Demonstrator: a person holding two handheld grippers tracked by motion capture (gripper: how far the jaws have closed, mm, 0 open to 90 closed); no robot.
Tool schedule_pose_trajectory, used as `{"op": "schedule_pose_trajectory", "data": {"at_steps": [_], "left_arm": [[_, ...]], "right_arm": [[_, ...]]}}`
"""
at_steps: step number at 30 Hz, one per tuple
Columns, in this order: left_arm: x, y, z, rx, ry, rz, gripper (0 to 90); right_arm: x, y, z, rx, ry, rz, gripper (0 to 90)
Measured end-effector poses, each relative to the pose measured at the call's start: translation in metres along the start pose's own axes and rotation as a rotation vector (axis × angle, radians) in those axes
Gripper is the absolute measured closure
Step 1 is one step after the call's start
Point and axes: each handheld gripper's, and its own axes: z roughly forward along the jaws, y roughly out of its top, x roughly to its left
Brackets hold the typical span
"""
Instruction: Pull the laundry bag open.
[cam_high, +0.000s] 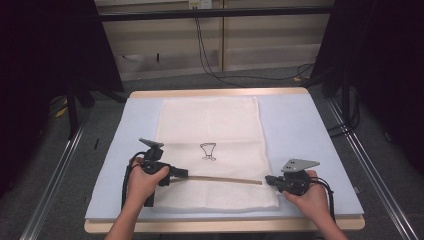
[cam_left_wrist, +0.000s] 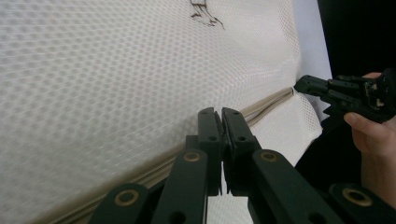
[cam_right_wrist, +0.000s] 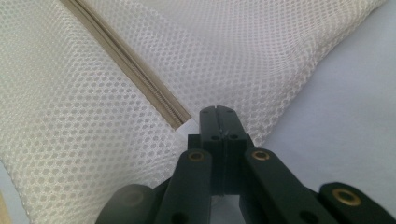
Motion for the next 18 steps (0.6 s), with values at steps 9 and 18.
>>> {"op": "schedule_pose_trajectory", "data": {"at_steps": [9,18], "left_arm": [[0.011,-0.003,-0.014,-0.022,0.006,-0.026,87.4],[0.018,-0.006,-0.024,-0.039,0.005,-0.036,87.4]], "right_arm": [[0.0,0.0,0.0,-0.003,-0.002,0.002,90.0],[0.0,0.0,0.0,-0.004,-0.004,0.001,90.0]]}}
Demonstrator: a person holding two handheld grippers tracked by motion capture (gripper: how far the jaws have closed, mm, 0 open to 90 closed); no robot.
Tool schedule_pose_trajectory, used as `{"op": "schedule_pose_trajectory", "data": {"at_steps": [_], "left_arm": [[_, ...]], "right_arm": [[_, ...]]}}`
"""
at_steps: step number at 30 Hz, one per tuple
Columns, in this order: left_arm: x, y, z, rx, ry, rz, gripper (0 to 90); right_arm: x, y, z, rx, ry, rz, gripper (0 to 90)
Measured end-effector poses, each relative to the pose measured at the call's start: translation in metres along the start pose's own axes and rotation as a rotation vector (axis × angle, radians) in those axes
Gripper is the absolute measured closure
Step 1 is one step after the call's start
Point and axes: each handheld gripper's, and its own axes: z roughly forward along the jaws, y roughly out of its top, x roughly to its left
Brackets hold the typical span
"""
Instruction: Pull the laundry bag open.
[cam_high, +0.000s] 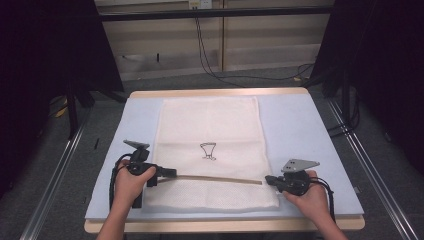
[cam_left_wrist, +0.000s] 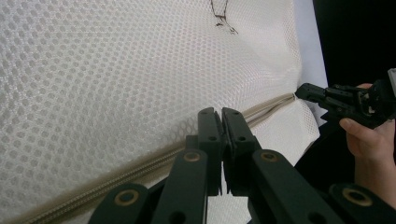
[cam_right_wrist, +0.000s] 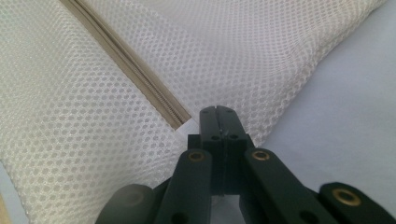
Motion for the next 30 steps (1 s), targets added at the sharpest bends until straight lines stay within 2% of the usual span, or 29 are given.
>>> {"op": "schedule_pose_trajectory", "data": {"at_steps": [3,5,7,10,12,15,16,19,21,26,28,29,30], "left_arm": [[0.002,0.0,-0.002,0.002,-0.009,0.0,87.4],[0.003,0.0,-0.004,-0.005,0.024,0.007,87.4],[0.006,0.0,-0.007,-0.009,0.013,-0.005,87.4],[0.01,0.0,-0.012,-0.022,0.037,-0.018,87.4],[0.013,-0.001,-0.016,-0.03,0.02,-0.031,87.4],[0.017,-0.001,-0.021,-0.03,0.024,-0.017,87.4],[0.017,-0.001,-0.022,-0.043,0.024,-0.034,87.4],[0.022,-0.001,-0.027,-0.041,0.021,-0.027,87.4],[0.022,-0.002,-0.027,-0.049,0.009,-0.044,87.4],[0.026,-0.003,-0.031,-0.053,0.029,-0.041,87.4],[0.029,-0.003,-0.035,-0.051,0.024,-0.048,87.4],[0.03,-0.003,-0.036,-0.068,0.03,-0.059,87.4],[0.032,-0.003,-0.039,-0.062,0.033,-0.049,87.5]], "right_arm": [[0.0,0.0,0.0,0.0,-0.002,0.0,90.0],[0.0,0.0,0.0,0.0,0.001,0.001,90.0],[0.0,0.0,0.0,0.0,0.003,-0.001,90.0],[0.0,0.0,0.0,-0.001,0.002,-0.001,90.0],[0.0,0.0,0.0,0.001,-0.001,-0.001,90.0],[0.0,0.0,0.0,0.001,0.001,-0.001,90.0],[0.0,0.0,0.0,0.0,0.0,-0.003,90.0],[0.0,0.0,0.0,0.001,0.001,-0.004,90.0],[0.0,0.0,0.0,0.001,0.001,-0.005,90.0],[0.0,0.001,0.0,0.003,-0.002,-0.009,90.0],[0.0,0.001,0.0,0.004,0.0,-0.008,90.0],[0.0,0.001,0.0,0.004,0.001,-0.008,90.0],[0.0,0.001,0.0,0.004,0.001,-0.008,90.0]]}}
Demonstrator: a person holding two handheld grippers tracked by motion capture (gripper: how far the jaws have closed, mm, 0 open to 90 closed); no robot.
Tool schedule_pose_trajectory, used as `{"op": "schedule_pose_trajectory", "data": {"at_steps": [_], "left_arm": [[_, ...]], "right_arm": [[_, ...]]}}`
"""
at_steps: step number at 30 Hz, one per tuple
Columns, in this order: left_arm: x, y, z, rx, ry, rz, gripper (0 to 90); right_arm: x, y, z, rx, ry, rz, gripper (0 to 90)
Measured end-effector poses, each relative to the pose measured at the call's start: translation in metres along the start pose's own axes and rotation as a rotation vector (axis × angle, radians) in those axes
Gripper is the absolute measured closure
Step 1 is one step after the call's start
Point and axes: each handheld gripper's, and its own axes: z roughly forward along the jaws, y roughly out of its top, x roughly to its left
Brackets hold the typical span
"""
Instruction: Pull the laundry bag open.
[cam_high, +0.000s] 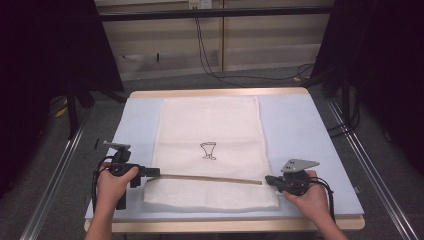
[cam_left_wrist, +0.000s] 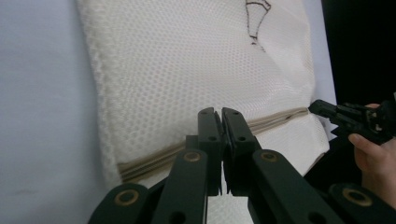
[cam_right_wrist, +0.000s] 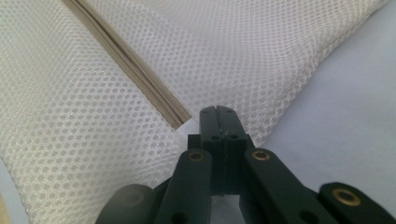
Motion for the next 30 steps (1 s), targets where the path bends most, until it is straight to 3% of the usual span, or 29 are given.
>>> {"op": "schedule_pose_trajectory", "data": {"at_steps": [1,11,13,15,20,22,23,24,25,26,27,30], "left_arm": [[0.0,0.0,-0.001,-0.009,0.0,-0.017,87.4],[0.01,-0.001,-0.009,-0.017,0.023,-0.029,87.4],[0.013,-0.001,-0.011,-0.006,0.007,-0.022,87.4],[0.012,-0.002,-0.01,-0.018,0.006,-0.04,87.4],[0.017,-0.002,-0.016,-0.009,0.046,-0.023,87.4],[0.018,-0.002,-0.018,-0.035,0.045,-0.05,87.4],[0.021,-0.002,-0.021,-0.025,0.056,-0.034,87.4],[0.021,-0.003,-0.022,-0.046,0.062,-0.058,87.4],[0.024,-0.002,-0.025,-0.023,0.062,-0.038,87.4],[0.024,-0.003,-0.025,-0.045,0.048,-0.068,87.4],[0.027,-0.003,-0.027,-0.027,0.037,-0.052,87.4],[0.027,-0.003,-0.028,-0.03,0.065,-0.062,87.4]], "right_arm": [[0.0,0.0,0.0,0.0,0.0,0.0,90.0],[0.0,0.0,0.0,0.002,-0.002,0.0,90.0],[0.0,0.0,0.0,0.003,-0.001,0.0,90.0],[0.0,0.0,0.0,0.002,-0.001,-0.001,90.0],[0.0,0.0,0.0,0.001,-0.004,-0.002,90.0],[0.0,0.0,0.0,0.003,-0.007,-0.003,90.0],[0.0,0.0,0.0,0.001,-0.004,-0.002,90.0],[0.0,0.0,0.0,0.003,-0.007,-0.003,90.0],[0.0,0.0,0.0,0.003,-0.006,-0.003,90.0],[0.0,0.0,0.0,0.003,-0.007,-0.003,90.0],[0.001,0.0,0.0,0.003,-0.007,-0.003,90.0],[0.001,0.0,0.0,0.004,-0.007,-0.004,90.0]]}}
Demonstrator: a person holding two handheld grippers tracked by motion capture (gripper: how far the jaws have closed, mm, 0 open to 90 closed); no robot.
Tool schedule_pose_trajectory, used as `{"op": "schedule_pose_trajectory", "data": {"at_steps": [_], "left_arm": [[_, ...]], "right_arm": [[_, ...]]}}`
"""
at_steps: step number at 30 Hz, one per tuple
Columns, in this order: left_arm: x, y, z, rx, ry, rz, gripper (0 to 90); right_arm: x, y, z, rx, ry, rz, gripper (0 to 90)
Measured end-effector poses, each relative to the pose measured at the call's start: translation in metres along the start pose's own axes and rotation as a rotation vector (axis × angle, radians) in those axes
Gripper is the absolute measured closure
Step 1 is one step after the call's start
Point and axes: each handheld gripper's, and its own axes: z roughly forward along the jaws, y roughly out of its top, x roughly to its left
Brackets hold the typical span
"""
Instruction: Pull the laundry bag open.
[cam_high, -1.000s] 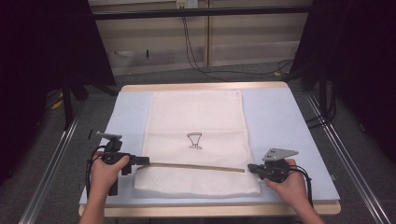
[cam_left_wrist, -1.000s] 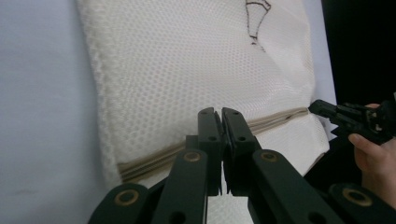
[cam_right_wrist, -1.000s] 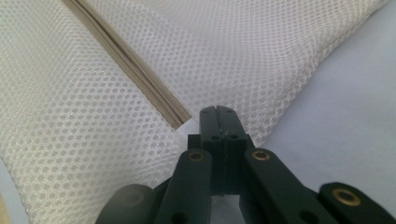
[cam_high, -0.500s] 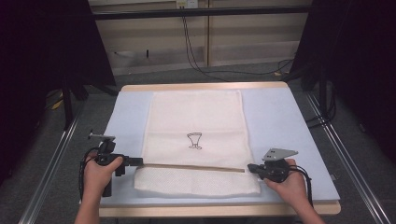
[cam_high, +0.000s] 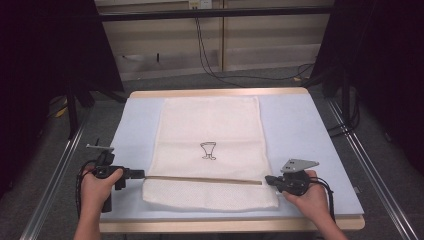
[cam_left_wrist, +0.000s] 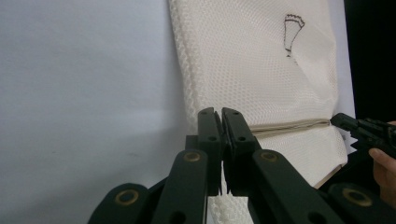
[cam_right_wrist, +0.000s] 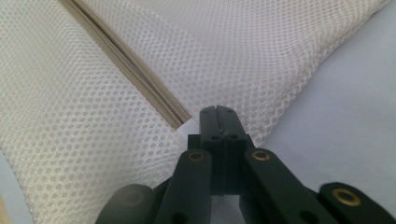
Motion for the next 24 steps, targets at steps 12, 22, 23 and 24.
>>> {"op": "schedule_pose_trajectory", "data": {"at_steps": [12,22,23,24], "left_arm": [[-0.009,0.001,0.001,-0.076,0.032,0.066,78.6],[-0.01,0.005,0.012,-0.386,0.228,0.379,31.5],[-0.01,0.006,0.013,-0.39,0.245,0.392,30.4],[-0.009,0.006,0.015,-0.39,0.271,0.409,29.8]], "right_arm": [[-0.001,0.0,-0.001,-0.022,0.002,0.016,88.9],[-0.027,-0.003,-0.017,-0.145,-0.251,0.093,31.7],[-0.029,-0.004,-0.017,-0.143,-0.266,0.1,28.5],[-0.032,-0.006,-0.017,-0.141,-0.278,0.109,26.3]]}}
